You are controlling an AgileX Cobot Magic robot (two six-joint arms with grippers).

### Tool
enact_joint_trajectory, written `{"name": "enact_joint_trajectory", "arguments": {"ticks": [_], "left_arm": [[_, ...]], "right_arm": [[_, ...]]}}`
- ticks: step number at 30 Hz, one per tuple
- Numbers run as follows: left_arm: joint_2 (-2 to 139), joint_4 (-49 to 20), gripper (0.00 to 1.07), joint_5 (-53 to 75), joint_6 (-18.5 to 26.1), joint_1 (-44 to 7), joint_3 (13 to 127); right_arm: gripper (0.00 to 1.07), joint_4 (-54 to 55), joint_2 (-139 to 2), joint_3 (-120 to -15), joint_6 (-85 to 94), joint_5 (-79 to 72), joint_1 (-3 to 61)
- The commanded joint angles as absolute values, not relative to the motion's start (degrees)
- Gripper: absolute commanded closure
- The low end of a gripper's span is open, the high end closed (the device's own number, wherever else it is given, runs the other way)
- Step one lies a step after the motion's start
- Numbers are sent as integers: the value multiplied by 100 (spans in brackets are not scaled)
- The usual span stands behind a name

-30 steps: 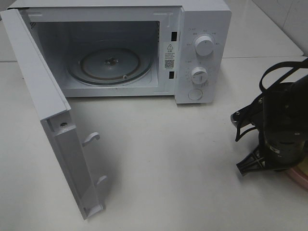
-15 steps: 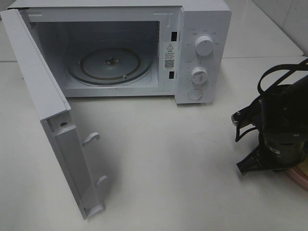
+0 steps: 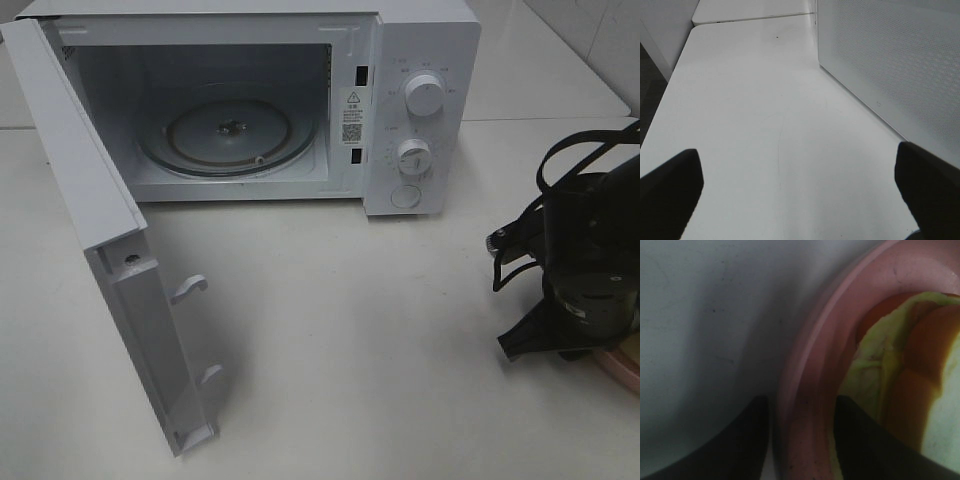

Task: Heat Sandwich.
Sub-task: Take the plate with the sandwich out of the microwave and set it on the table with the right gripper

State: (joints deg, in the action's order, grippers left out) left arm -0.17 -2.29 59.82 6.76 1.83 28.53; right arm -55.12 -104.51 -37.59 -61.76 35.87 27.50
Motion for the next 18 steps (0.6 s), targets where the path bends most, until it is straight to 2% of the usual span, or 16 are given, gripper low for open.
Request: {"name": "enact_joint_trajectory", "arguments": {"ticks": [1, 2, 5, 10, 18], "left_arm": [[-143, -246, 7, 5930, 636, 201, 2842], [-143, -246, 7, 5930, 636, 201, 2842], [-143, -246, 7, 5930, 636, 201, 2842], [-143, -246, 7, 5930, 636, 201, 2842], [-143, -246, 7, 5930, 636, 201, 2842]], "right_arm": [[51, -5300, -10393, -3747, -6062, 3466, 2739], [51, -5300, -10393, -3747, -6062, 3466, 2739], [41, -5254, -10124, -3747, -6056, 3466, 2739], [31, -4905, -9735, -3747, -5604, 3466, 2739], [31, -4062, -9139, -3747, -4710, 3466, 2739]]}}
